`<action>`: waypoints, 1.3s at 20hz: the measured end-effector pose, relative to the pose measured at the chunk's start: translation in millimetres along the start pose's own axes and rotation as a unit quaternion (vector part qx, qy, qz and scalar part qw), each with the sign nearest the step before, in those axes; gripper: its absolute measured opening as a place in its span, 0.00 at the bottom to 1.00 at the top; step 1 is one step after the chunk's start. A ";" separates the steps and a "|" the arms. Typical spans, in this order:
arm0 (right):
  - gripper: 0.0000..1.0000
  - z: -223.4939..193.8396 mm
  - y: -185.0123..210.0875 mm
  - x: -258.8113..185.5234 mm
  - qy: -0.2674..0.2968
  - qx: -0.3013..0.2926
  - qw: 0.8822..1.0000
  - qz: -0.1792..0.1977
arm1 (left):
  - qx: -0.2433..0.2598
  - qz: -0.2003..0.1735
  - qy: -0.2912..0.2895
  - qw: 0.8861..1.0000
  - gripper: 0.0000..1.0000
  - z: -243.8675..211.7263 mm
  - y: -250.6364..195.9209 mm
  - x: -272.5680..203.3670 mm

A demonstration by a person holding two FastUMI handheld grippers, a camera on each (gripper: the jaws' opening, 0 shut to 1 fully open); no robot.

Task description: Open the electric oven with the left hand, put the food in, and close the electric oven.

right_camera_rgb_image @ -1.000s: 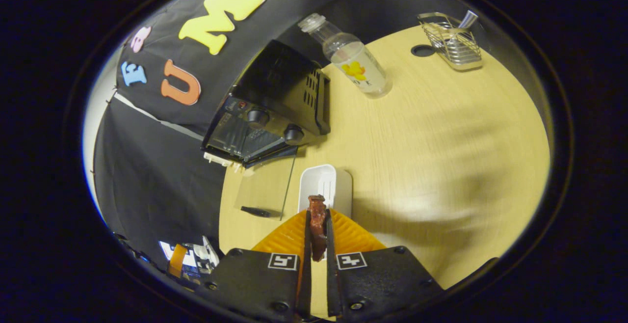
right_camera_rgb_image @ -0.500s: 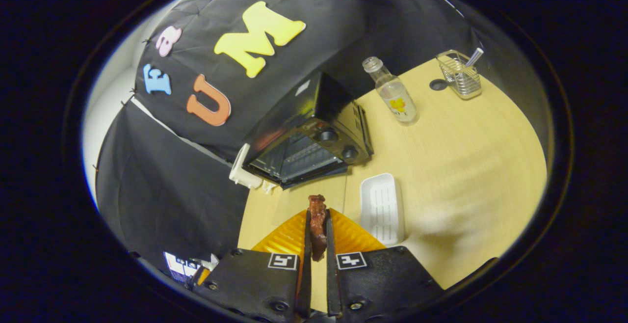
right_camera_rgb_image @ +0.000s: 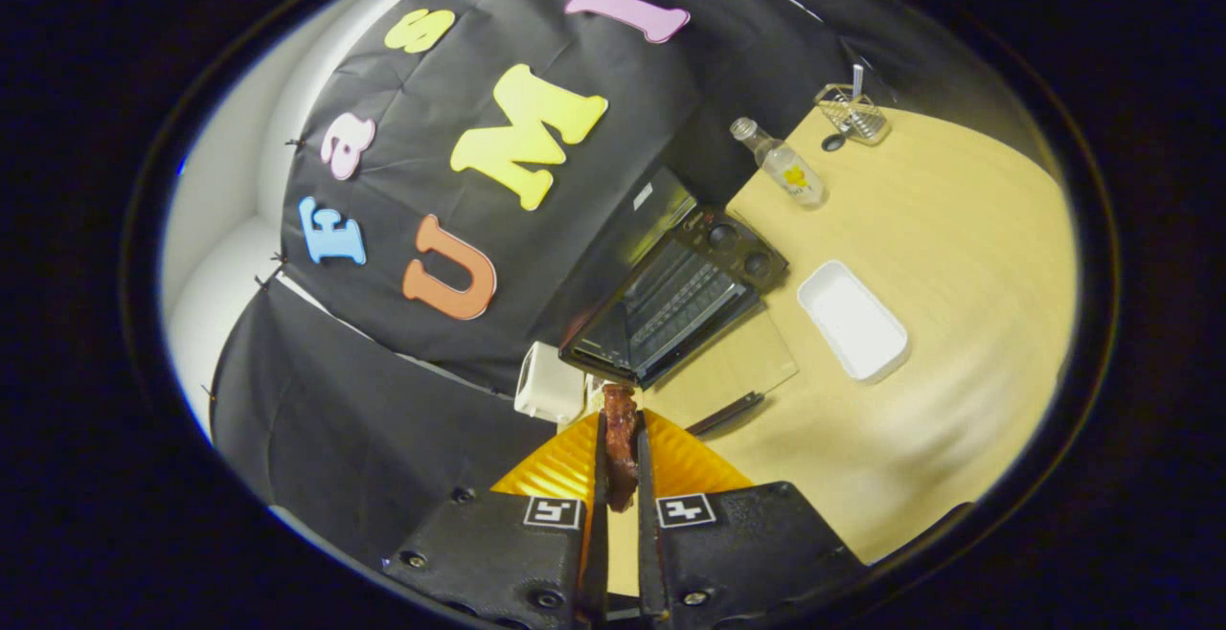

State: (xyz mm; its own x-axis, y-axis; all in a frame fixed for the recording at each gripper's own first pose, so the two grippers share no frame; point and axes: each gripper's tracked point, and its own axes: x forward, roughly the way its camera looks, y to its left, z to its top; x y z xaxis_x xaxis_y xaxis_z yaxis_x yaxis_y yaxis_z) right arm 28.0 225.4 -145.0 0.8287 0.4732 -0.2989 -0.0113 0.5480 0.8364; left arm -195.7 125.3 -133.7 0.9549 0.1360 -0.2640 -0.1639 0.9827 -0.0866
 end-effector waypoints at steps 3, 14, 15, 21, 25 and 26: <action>0.16 -23.2 7.0 16.3 0.009 -0.005 1.000 -0.007 | -0.011 0.009 0.000 1.000 0.95 0.1 17.8 -4.2; 0.16 -3.7 -21.9 154.7 -0.024 0.004 0.998 -0.062 | -0.005 0.066 0.023 0.998 0.95 13.2 56.0 11.8; 0.15 5.8 -27.4 169.5 -0.036 0.004 0.997 -0.067 | -0.008 0.071 0.023 0.997 0.95 17.7 57.8 17.0; 0.16 40.2 -38.7 255.6 -0.079 -0.001 0.994 -0.082 | -0.028 0.094 0.022 0.995 0.95 40.5 64.3 51.4; 0.16 59.4 -33.0 294.4 -0.117 -0.033 0.989 -0.082 | -0.026 0.112 0.033 0.993 0.95 51.7 76.5 73.3; 0.16 62.8 -34.0 302.2 -0.126 -0.046 0.987 -0.085 | -0.028 0.114 0.036 0.992 0.95 51.9 77.8 78.0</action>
State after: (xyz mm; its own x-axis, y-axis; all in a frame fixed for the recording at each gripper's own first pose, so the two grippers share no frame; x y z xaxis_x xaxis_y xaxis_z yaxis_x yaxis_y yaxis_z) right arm 313.9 306.5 -234.9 0.9356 0.1887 -0.2986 0.0994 0.6705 0.7353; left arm -121.2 218.9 -111.2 0.8716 0.3424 -0.3507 -0.3891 0.9186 -0.0700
